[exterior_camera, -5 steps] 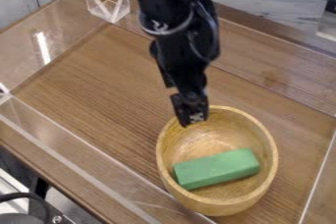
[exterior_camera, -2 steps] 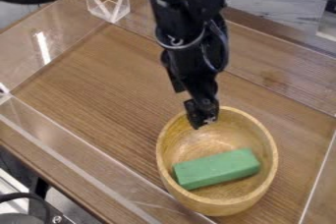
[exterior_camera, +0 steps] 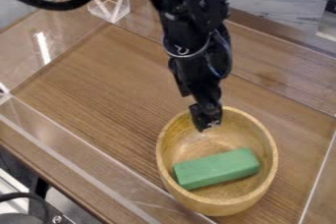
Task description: Put the green block in the brown bowl
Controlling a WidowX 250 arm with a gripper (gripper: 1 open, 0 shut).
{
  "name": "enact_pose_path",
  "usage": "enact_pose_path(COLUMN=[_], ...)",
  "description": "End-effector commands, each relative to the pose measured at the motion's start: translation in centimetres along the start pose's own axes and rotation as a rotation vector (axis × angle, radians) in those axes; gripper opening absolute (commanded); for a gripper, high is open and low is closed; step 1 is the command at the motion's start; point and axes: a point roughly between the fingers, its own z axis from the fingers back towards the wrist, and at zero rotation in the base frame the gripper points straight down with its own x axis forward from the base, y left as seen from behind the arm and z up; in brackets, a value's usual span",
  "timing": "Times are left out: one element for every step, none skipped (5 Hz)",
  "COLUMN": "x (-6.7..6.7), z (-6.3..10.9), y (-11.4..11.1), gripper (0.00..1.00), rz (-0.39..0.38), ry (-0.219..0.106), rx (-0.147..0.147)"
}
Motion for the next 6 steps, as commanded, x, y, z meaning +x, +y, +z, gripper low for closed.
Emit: enact_pose_path(x=[0.0,0.4,0.6,0.9,1.6,3.0], z=[-0.3,-0.1,0.0,0.2,0.7,1.7], y=[1.3,1.8,1.0,0.3,0.8,1.9], gripper=[1.00,1.00,1.00,1.00,1.00,1.00], rz=[-0.012,-0.035,-0.085,-0.140,-0.108,-0.055], ry=[-0.026,-0.027,-0.031,-0.036,-0.033,-0.028], rx=[0.010,-0.002,-0.019,-0.039,-0.035,-0.011])
